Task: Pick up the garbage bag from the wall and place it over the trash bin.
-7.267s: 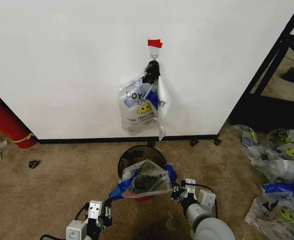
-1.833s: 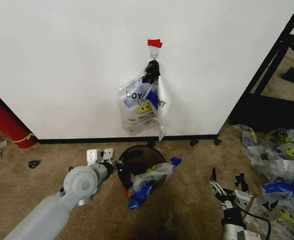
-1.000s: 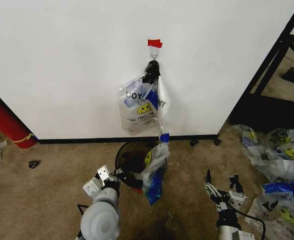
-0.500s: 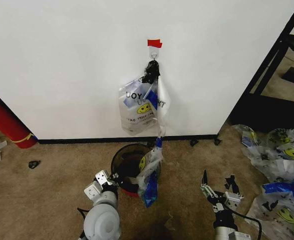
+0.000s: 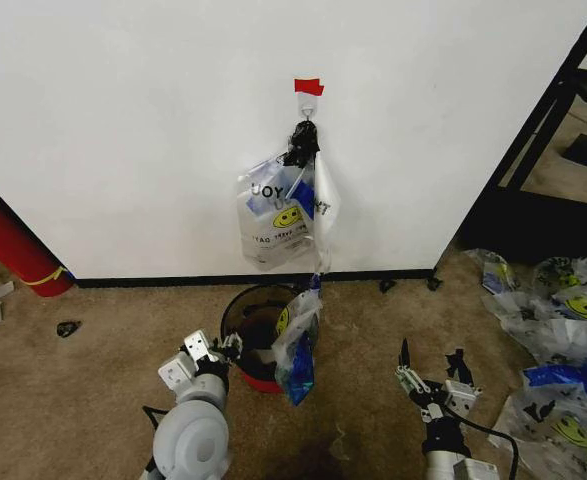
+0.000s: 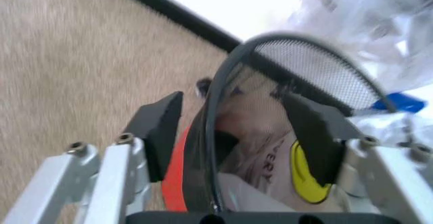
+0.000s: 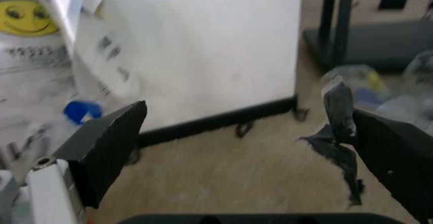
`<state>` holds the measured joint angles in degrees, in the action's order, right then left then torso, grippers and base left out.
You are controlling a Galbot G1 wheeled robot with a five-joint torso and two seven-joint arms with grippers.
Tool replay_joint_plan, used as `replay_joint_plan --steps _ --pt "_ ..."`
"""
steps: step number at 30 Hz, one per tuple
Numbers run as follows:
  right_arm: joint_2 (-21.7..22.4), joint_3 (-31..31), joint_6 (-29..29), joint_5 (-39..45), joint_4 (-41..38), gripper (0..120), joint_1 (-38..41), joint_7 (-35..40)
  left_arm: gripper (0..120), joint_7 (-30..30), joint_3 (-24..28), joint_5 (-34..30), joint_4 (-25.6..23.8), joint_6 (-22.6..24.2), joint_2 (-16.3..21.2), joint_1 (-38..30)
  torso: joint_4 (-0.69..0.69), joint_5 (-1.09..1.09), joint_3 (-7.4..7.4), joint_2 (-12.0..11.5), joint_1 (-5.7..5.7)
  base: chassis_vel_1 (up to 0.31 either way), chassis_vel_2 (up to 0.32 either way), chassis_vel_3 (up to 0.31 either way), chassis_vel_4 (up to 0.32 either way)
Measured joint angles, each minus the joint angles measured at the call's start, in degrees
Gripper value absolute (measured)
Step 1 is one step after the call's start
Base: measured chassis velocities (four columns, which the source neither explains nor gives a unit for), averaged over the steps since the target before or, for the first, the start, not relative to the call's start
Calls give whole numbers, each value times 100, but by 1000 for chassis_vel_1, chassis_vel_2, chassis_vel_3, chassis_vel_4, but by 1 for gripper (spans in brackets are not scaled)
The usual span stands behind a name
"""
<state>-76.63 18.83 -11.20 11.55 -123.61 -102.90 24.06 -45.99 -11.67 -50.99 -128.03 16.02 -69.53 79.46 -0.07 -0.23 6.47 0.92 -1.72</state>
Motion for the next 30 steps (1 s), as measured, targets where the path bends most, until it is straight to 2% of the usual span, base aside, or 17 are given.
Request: replay_joint_plan --steps 2,4,6,8,10,12,13,16,20,22,30 --pt "139 -69 359 218 -152 100 113 11 76 100 -41 161 -219 37 155 91 0 0 0 0 0 0 0 0 0" --pt "148 -73 380 231 -161 100 122 12 76 100 -41 161 -219 37 155 91 0 0 0 0 0 0 0 0 0" --pt "258 -117 622 374 -251 100 241 15 86 193 -52 313 -359 56 275 164 2 0 0 0 0 0 0 0 0" --pt "469 -204 1095 662 -383 100 549 34 97 369 -46 579 -538 101 476 288 0 0 0 0 0 0 0 0 0" --pt "597 -242 1583 1025 -494 100 886 36 100 517 -28 776 -688 155 641 392 6 1 0 0 0 0 0 0 0" --pt "630 -244 1801 1202 -560 100 983 37 100 559 1 806 -717 197 721 364 9 1 0 0 0 0 0 0 0" --pt "690 -271 2134 1488 -625 100 1177 55 100 659 0 887 -781 267 866 308 -8 -3 0 0 0 0 0 0 0" --pt "859 -493 2780 1888 -433 100 1744 65 100 721 -193 939 -968 321 1026 349 2 0 0 0 0 0 0 0 0" --pt "902 -879 3164 2150 4 100 2353 173 100 722 -460 921 -1060 336 1110 401 3 1 1 0 0 0 0 0 0" --pt "798 -1187 3534 2565 251 100 2876 383 100 720 -619 831 -1095 358 1095 431 2 -1 1 0 0 0 0 0 0" --pt "405 -1605 3936 2784 448 100 3252 740 100 695 -920 505 -1130 506 1114 257 0 -1 0 0 0 0 0 0 0"
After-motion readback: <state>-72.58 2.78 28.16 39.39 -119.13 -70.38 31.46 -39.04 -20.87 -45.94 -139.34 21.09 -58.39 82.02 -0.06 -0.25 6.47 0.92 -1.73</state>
